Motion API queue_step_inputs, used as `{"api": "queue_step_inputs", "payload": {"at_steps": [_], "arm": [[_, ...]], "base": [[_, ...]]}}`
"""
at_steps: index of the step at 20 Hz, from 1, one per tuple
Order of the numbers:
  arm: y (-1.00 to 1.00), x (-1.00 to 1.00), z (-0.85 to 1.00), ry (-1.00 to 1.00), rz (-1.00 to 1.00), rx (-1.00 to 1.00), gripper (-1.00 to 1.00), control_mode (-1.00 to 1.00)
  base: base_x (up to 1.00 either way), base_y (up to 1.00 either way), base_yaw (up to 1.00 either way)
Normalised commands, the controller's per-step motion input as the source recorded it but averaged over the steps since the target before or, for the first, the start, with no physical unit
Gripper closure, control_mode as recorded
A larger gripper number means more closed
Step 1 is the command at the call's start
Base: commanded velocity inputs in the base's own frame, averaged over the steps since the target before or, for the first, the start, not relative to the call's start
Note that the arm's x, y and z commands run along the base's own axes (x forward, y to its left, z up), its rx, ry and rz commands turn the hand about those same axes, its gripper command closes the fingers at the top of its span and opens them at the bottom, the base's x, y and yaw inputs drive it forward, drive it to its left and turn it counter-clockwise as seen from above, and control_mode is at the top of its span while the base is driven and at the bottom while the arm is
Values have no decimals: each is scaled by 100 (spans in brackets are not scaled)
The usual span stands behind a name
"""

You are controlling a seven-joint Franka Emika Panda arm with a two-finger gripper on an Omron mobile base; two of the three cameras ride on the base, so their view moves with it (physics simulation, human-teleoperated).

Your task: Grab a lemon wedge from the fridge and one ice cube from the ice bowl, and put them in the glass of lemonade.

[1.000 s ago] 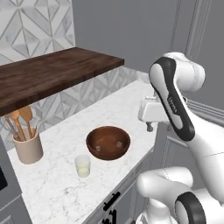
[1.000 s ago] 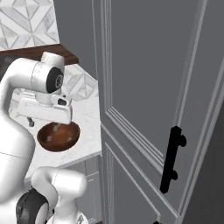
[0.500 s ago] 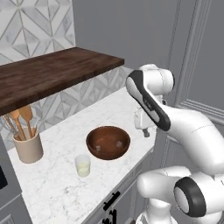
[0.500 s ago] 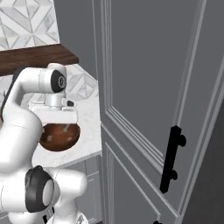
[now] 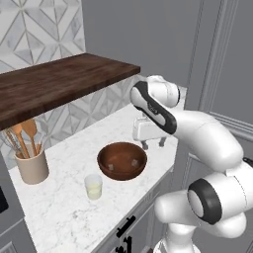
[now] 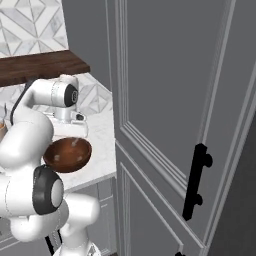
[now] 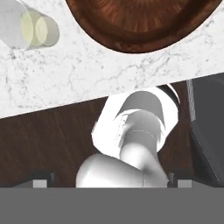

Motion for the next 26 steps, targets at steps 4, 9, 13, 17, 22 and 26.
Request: {"api": "queue_step_inputs", "payload": {"at_steps": [4, 9, 13, 17, 22, 26], "arm": [[25, 48, -55, -6, -23, 0, -100, -100], [31, 18, -53, -12, -19, 0, -100, -100], [24, 10, -33, -11, -16, -1, -100, -100], [10, 41, -12, 0, -12, -9, -100, -100], [36, 59, -4, -1, -8, -13, -100, -100], [40, 50, -55, 0, -4, -6, -100, -100]], "base": [[0, 0, 0], [0, 0, 0], [0, 0, 0], [0, 0, 0], [0, 0, 0], [0, 0, 0]]}}
